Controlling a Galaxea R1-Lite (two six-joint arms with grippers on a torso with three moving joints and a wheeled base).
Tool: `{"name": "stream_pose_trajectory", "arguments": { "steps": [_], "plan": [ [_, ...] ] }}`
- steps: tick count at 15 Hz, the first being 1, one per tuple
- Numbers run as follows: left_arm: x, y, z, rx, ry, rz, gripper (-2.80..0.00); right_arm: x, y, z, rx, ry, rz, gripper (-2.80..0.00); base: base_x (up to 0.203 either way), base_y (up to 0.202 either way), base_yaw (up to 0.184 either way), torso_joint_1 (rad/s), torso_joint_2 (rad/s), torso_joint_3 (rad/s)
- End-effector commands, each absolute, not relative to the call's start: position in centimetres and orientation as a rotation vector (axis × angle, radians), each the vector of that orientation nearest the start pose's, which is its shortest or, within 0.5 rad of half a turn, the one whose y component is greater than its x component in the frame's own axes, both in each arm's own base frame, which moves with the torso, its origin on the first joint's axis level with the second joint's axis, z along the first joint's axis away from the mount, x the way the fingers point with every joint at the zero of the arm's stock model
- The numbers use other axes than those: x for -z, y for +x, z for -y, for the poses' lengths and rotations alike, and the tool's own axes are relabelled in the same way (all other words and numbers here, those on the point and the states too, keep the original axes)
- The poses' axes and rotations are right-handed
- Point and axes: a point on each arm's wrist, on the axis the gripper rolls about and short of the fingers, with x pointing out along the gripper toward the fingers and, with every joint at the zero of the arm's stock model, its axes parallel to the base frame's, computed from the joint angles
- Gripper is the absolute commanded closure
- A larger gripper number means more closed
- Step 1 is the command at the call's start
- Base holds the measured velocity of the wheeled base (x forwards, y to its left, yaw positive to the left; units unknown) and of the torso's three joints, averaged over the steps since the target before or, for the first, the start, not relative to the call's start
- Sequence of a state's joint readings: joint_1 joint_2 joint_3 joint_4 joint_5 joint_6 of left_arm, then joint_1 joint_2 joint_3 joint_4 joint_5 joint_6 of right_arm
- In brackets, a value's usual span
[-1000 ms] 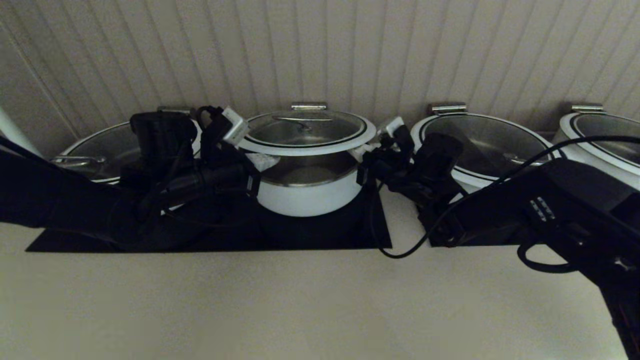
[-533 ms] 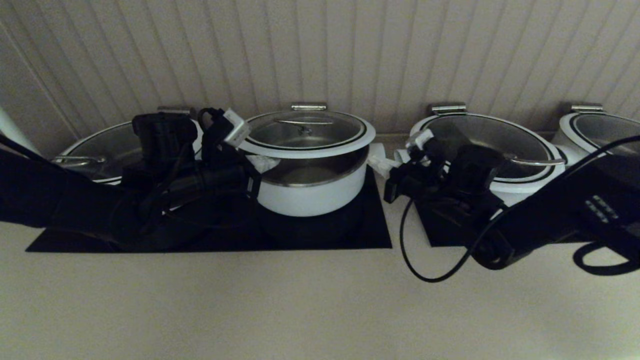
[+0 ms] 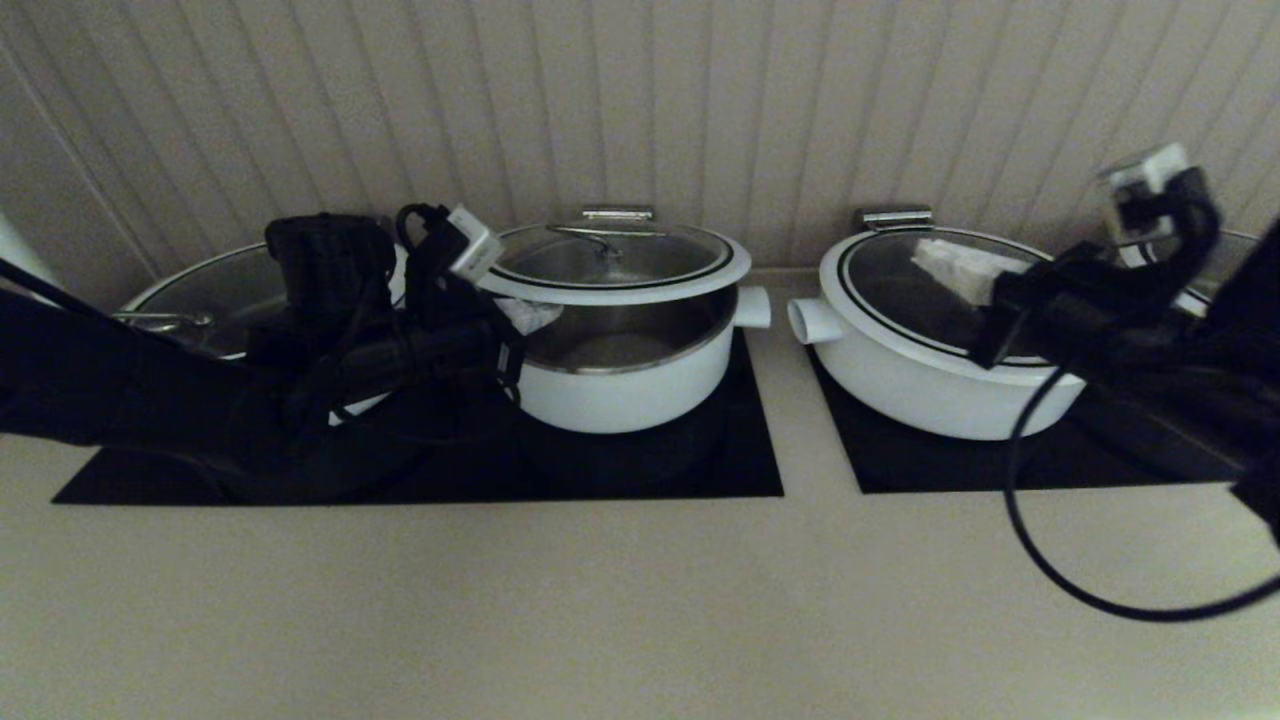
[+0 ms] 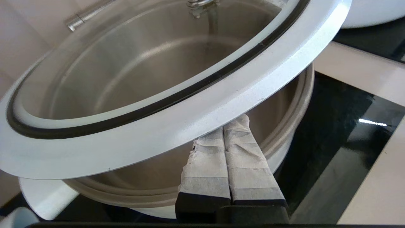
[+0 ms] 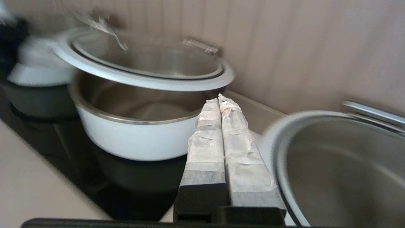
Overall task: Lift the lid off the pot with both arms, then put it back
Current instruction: Open the pot lid completely
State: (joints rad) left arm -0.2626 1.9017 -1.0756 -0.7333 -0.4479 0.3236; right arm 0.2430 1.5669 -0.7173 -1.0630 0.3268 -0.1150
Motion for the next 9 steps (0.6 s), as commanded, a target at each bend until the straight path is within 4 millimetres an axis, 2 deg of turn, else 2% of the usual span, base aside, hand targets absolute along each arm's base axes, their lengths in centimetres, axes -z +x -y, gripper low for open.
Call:
{"name": "stream_pose_trajectory", "arguments": {
  "steps": [1,3,5,6,8,9],
  "plan": [
    [-19.8,35.7,10.6,0.721,0.303,0.028,0.00,-27.5,16.0,-4.4,-0.495,-0.109,0.372,0.00,0.000,0.000,0.000,0.000,0.00,0.000],
    [-19.8,35.7,10.6,0.720,0.303,0.029,0.00,-26.0,9.9,-2.8,-0.436,-0.093,0.352,0.00,0.000,0.000,0.000,0.000,0.00,0.000],
    [-19.7,35.7,10.6,0.721,0.303,0.028,0.00,-23.4,4.3,-1.4,-0.393,-0.083,0.318,0.00,0.000,0.000,0.000,0.000,0.00,0.000],
    [-19.7,35.8,10.6,0.721,0.303,0.026,0.00,-21.8,2.1,-0.9,-0.380,-0.081,0.294,0.00,0.000,0.000,0.000,0.000,0.00,0.000],
    [-19.6,35.8,10.6,0.721,0.302,0.025,0.00,-18.3,-0.8,-0.1,-0.328,-0.080,0.237,0.00,0.000,0.000,0.000,0.000,0.00,0.000],
    [-19.7,35.8,10.6,0.721,0.302,0.026,0.00,-16.2,-0.9,0.0,-0.296,-0.084,0.173,0.00,0.000,0.000,0.000,0.000,0.00,0.000]
  ]
}}
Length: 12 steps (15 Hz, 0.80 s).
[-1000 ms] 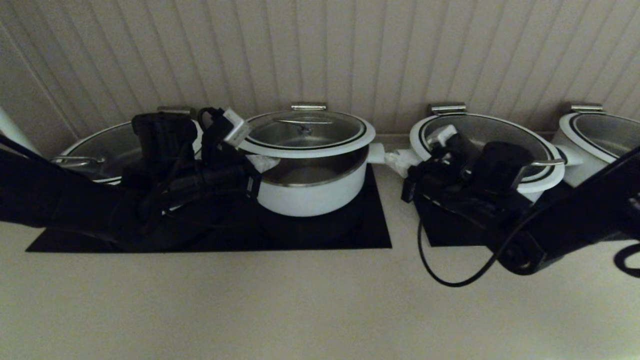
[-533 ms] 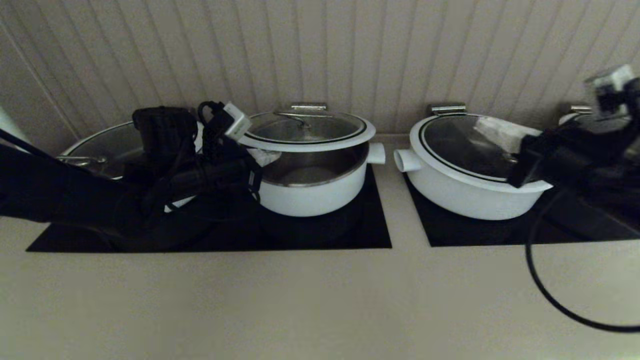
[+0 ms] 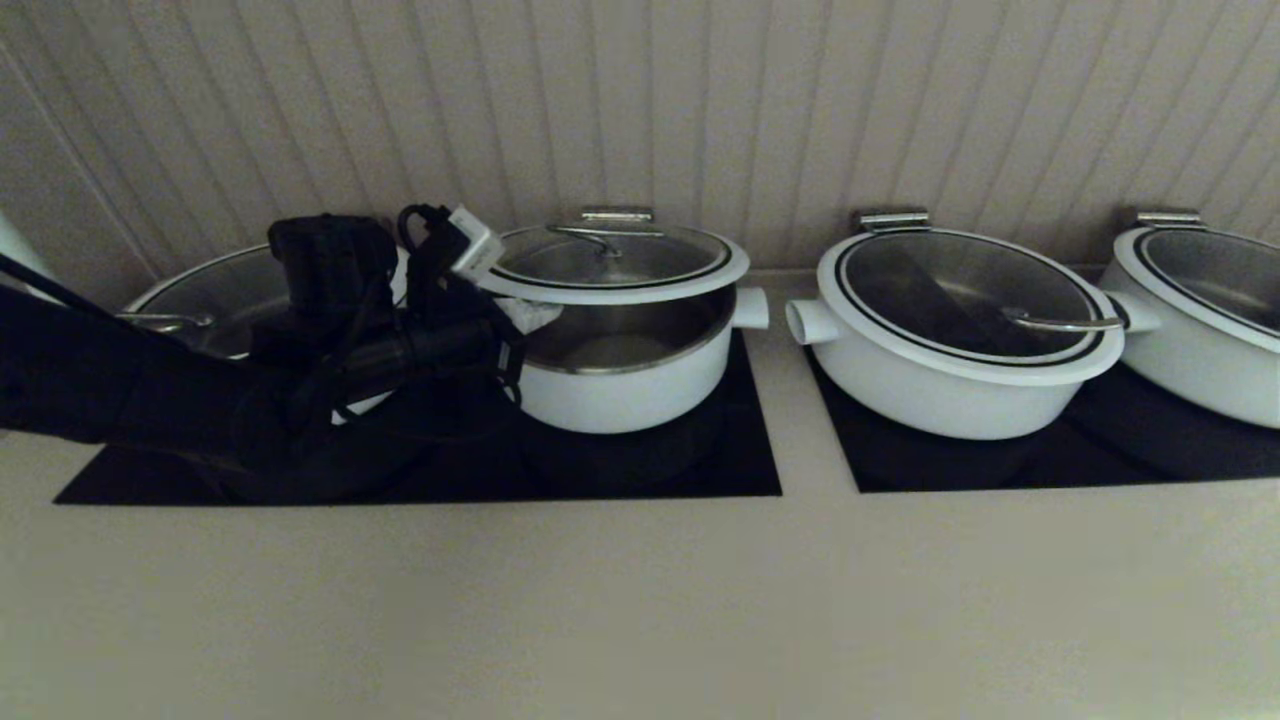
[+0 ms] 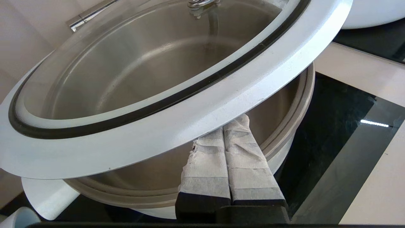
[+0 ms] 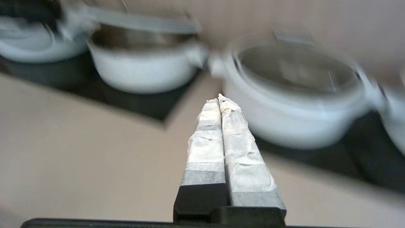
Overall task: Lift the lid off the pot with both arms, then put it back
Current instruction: Open the pot lid completely
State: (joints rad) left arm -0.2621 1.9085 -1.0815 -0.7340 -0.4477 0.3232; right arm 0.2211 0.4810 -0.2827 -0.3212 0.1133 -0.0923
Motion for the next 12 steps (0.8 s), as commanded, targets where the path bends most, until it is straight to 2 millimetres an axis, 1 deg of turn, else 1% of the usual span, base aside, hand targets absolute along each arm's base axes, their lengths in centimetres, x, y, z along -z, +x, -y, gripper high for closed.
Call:
{"name": "stream_pose_trajectory", "arguments": {
  "steps": [1,2,3,4,7,12],
  "plan": [
    [-19.7,35.8,10.6,0.720,0.303,0.029,0.00,-13.4,-0.5,0.0,-0.261,-0.096,0.062,0.00,0.000,0.000,0.000,0.000,0.00,0.000],
    [-19.8,35.9,10.6,0.720,0.303,0.031,0.00,-11.1,0.0,0.0,-0.223,-0.114,-0.033,0.00,0.000,0.000,0.000,0.000,0.00,0.000],
    [-19.8,35.9,10.7,0.720,0.303,0.031,0.00,-9.7,0.1,0.1,-0.184,-0.133,-0.099,0.00,0.000,0.000,0.000,0.000,0.00,0.000],
    [-19.7,35.9,10.7,0.721,0.304,0.030,0.00,-9.0,0.1,0.1,-0.174,-0.135,-0.150,0.00,0.000,0.000,0.000,0.000,0.00,0.000],
    [-19.5,36.0,11.0,0.730,0.303,0.028,0.00,-7.8,-0.2,0.0,-0.243,-0.118,-0.269,0.00,0.000,0.000,0.000,0.000,0.00,0.000],
    [-19.5,36.1,11.2,0.733,0.302,0.031,0.00,-7.8,-0.2,0.0,-0.249,-0.110,-0.272,0.00,0.000,0.000,0.000,0.000,0.00,0.000]
  ]
}}
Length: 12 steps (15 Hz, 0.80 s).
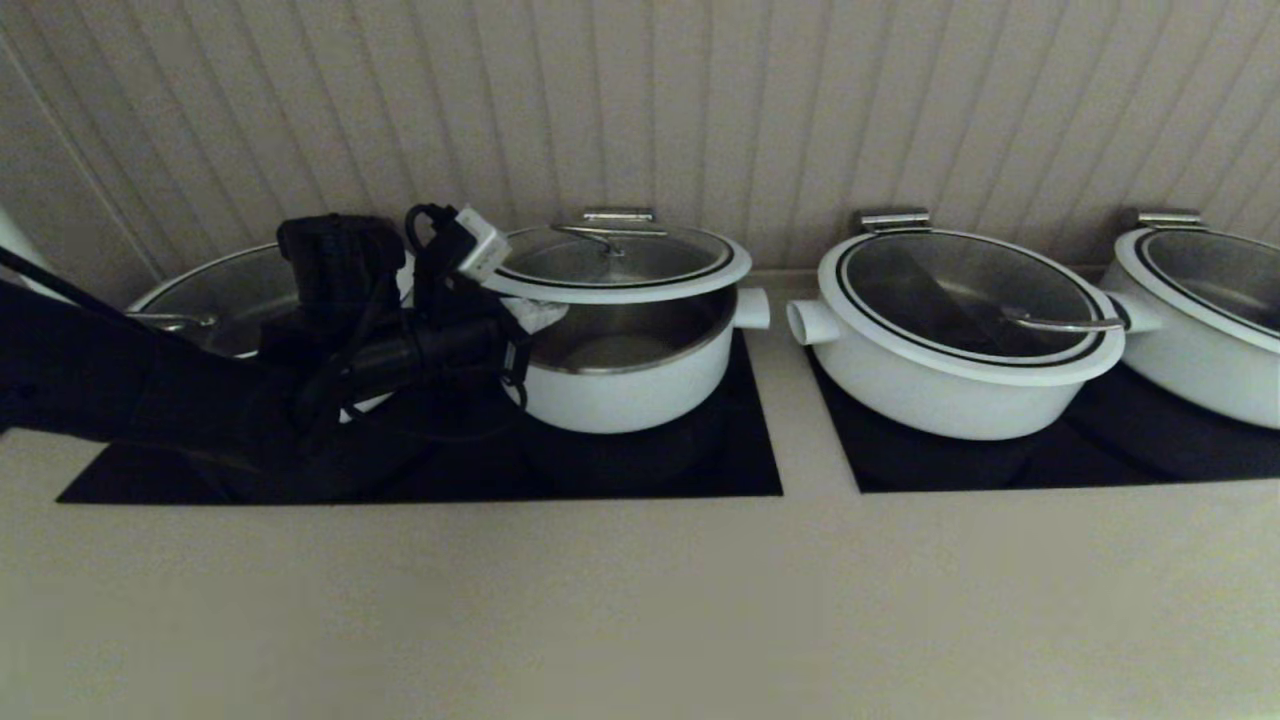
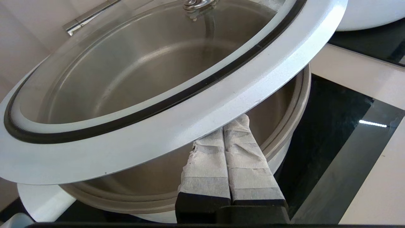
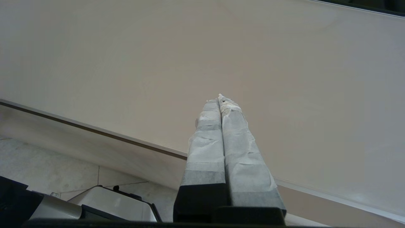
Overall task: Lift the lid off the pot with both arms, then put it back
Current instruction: Open the pot lid completely
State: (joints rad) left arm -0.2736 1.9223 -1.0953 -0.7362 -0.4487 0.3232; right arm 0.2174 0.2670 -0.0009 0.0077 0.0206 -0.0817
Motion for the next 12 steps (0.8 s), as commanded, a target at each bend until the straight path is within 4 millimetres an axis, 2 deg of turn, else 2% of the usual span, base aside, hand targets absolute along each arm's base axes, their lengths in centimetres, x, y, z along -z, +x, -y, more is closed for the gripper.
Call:
{"name": "stream_pose_trajectory", "arguments": {
  "steps": [1,7,10,12],
  "plan": [
    [-19.48,36.16,11.21,0.733,0.300,0.029,0.00,-7.81,-0.18,-0.01,-0.249,-0.110,-0.272,0.00,0.000,0.000,0.000,0.000,0.00,0.000],
    [-19.63,36.49,11.36,0.733,0.301,0.038,0.00,-7.81,-0.14,-0.03,-0.141,-0.095,-0.281,0.00,0.000,0.000,0.000,0.000,0.00,0.000],
    [-19.79,36.55,11.32,0.731,0.300,0.042,0.00,-7.82,-0.21,-0.06,0.028,-0.069,-0.276,0.00,0.000,0.000,0.000,0.000,0.00,0.000],
    [-19.81,36.56,11.32,0.731,0.300,0.043,0.00,-7.84,-0.25,-0.07,0.033,-0.069,-0.268,0.00,0.000,0.000,0.000,0.000,0.00,0.000]
  ]
}}
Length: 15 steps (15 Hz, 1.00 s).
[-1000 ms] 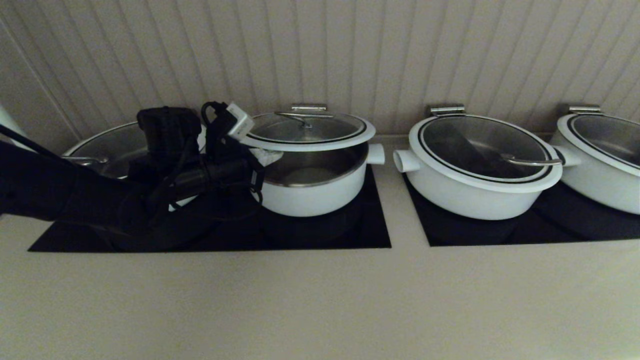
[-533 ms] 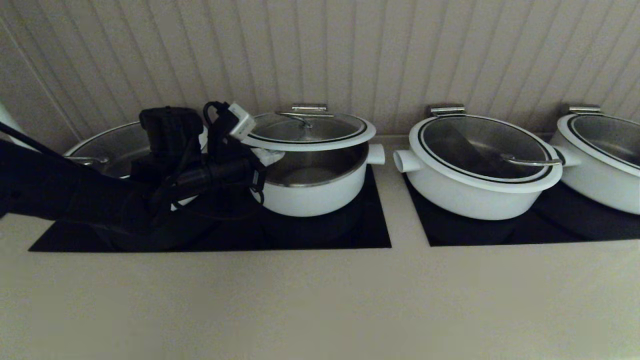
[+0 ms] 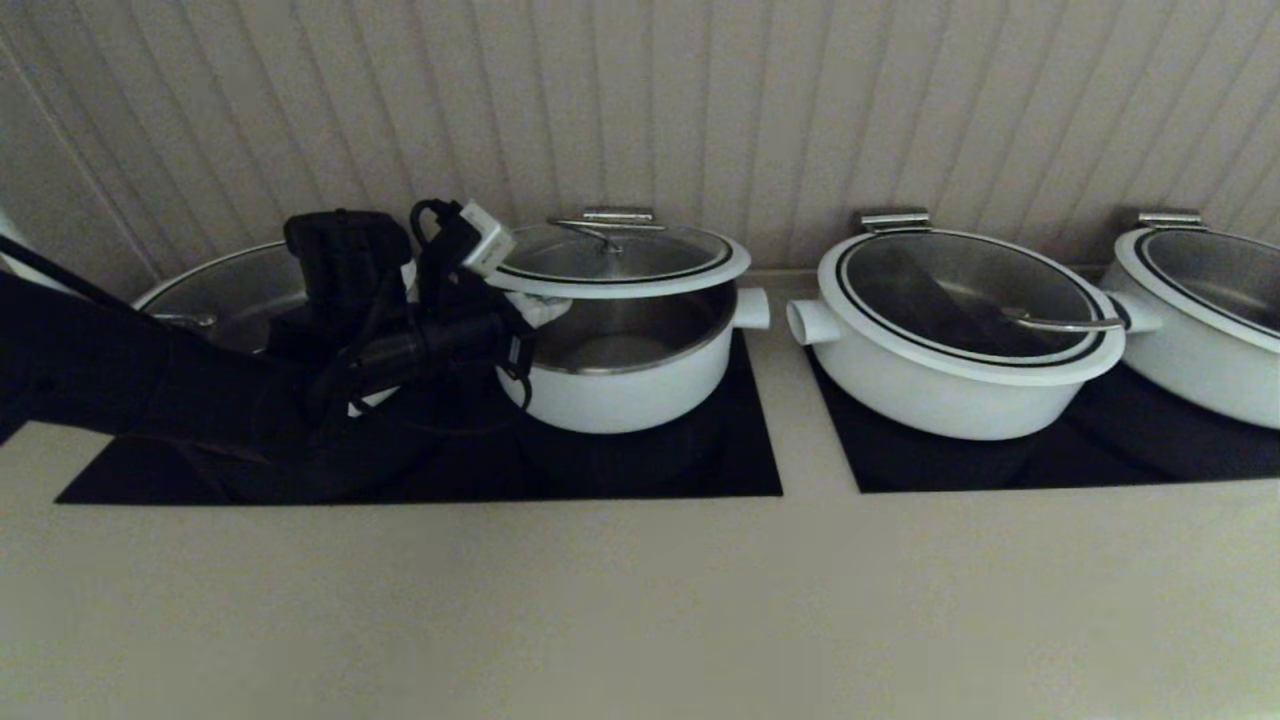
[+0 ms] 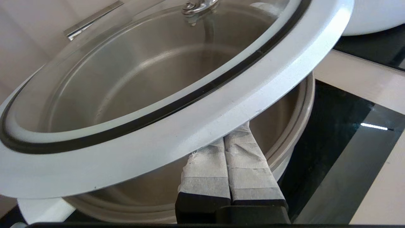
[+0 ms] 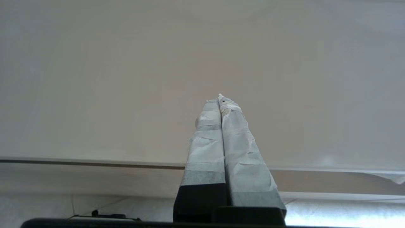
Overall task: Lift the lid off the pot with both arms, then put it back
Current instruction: Open the pot lid completely
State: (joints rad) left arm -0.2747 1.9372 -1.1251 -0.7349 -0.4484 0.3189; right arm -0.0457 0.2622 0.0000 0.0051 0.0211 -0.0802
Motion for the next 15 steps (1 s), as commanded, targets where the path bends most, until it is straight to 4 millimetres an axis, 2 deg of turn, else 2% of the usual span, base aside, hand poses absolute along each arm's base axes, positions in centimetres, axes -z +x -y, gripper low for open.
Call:
{"name": "stream_pose_trajectory", "arguments": {
  "steps": [1,3,7,15],
  "plan": [
    [-19.8,36.5,11.4,0.732,0.300,0.044,0.00,-7.8,-0.3,-0.1,0.033,-0.069,-0.268,0.00,0.000,0.000,0.000,0.000,0.00,0.000],
    [-20.1,36.7,11.4,0.729,0.301,0.056,0.00,-7.8,-0.5,-0.1,0.021,-0.073,-0.233,0.00,0.000,0.000,0.000,0.000,0.00,0.000],
    [-21.3,36.9,11.4,0.723,0.304,0.095,0.00,-7.5,-2.3,-0.1,-0.001,-0.065,-0.006,0.00,0.000,0.000,0.000,0.000,0.00,0.000],
    [-23.3,36.8,11.4,0.710,0.314,0.165,0.00,-7.5,-2.3,-0.1,-0.004,-0.047,0.000,0.00,0.000,0.000,0.000,0.000,0.00,0.000]
  ]
}}
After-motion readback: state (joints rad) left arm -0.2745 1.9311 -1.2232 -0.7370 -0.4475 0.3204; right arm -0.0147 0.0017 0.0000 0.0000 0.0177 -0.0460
